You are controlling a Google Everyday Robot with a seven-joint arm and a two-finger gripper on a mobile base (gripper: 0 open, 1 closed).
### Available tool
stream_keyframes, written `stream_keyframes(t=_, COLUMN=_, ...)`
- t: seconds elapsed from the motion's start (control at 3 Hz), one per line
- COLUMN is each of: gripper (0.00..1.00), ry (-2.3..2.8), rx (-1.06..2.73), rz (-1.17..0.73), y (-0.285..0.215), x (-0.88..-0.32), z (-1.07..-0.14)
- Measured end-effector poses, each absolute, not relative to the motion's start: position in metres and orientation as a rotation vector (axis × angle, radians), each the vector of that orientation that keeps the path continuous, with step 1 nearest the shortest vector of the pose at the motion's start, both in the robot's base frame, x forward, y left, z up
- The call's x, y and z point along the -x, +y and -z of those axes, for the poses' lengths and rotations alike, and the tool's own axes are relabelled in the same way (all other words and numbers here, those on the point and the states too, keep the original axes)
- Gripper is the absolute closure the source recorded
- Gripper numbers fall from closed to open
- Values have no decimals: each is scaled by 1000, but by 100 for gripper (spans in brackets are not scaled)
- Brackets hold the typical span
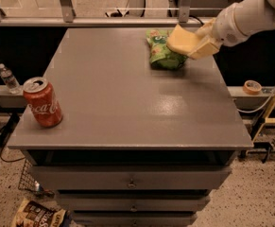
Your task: Move sponge near green rice chip bag
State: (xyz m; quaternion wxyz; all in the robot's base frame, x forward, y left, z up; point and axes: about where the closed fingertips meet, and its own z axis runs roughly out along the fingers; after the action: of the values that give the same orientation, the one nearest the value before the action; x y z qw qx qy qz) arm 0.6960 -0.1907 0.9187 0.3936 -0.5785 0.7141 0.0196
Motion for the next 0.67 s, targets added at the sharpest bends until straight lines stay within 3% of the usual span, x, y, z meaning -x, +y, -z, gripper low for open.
stream_keyframes(t=0.67, gripper=100, ry=1902, rx=1439, rz=-22, y=-202, x=-732, z=-900)
